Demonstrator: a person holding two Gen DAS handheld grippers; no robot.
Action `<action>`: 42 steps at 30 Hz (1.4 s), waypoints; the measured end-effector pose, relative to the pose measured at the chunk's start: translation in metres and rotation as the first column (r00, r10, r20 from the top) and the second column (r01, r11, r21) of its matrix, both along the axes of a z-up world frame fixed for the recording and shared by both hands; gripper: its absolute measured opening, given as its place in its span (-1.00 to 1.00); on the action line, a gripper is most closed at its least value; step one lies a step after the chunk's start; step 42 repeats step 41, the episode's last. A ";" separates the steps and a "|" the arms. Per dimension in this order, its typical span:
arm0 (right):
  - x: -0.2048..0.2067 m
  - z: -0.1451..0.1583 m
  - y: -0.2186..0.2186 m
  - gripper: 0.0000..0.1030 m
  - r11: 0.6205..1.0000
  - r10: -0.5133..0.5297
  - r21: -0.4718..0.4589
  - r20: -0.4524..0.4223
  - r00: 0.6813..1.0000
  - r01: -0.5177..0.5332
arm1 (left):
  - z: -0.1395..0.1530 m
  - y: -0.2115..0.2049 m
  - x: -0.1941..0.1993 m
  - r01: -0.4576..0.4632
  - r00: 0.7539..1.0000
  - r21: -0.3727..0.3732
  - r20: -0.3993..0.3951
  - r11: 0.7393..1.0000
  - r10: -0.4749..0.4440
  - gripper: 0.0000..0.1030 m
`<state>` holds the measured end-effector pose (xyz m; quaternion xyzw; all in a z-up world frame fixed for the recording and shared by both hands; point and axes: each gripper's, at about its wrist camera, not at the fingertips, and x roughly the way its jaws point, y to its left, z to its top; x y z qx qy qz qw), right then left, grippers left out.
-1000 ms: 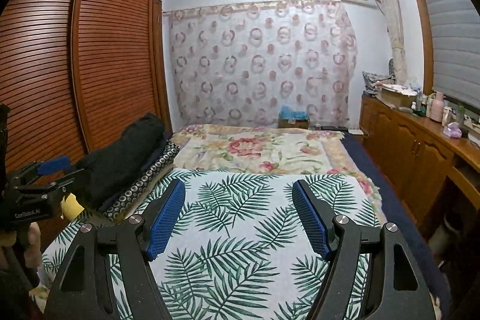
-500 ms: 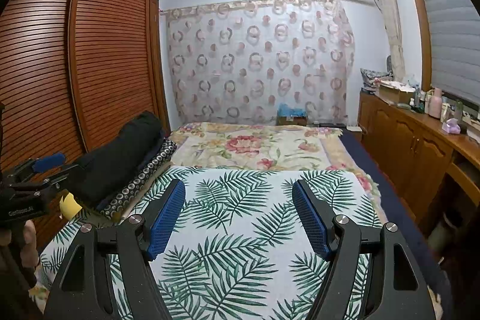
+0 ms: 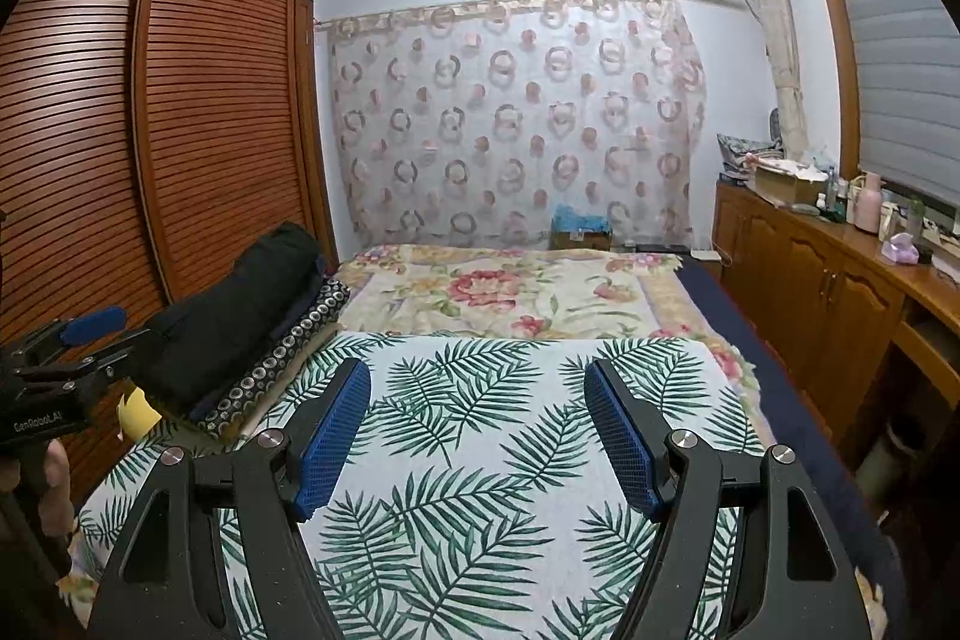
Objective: Fold small clothes
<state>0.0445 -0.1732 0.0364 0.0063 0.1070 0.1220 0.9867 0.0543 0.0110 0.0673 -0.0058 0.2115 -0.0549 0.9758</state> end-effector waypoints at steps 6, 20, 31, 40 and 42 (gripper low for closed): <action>0.001 -0.002 -0.002 0.47 1.000 0.004 -0.004 -0.006 1.000 -0.004 | 0.002 -0.001 -0.002 0.003 1.000 0.001 -0.001 1.000 -0.003 0.70; 0.001 0.001 -0.008 0.46 1.000 0.004 -0.002 -0.007 1.000 -0.004 | 0.003 -0.002 -0.003 0.004 1.000 -0.001 -0.003 1.000 -0.004 0.70; 0.002 0.001 -0.010 0.47 1.000 0.008 -0.001 -0.009 1.000 -0.008 | 0.003 -0.002 -0.003 0.003 1.000 -0.001 -0.001 1.000 -0.003 0.70; 0.002 0.000 -0.010 0.47 1.000 0.008 -0.002 -0.007 1.000 -0.008 | 0.003 -0.002 -0.003 0.003 1.000 -0.003 -0.002 1.000 -0.003 0.70; 0.003 0.000 -0.011 0.47 1.000 0.007 -0.002 -0.007 1.000 -0.007 | 0.003 -0.002 -0.003 0.002 1.000 -0.003 -0.001 1.000 -0.002 0.70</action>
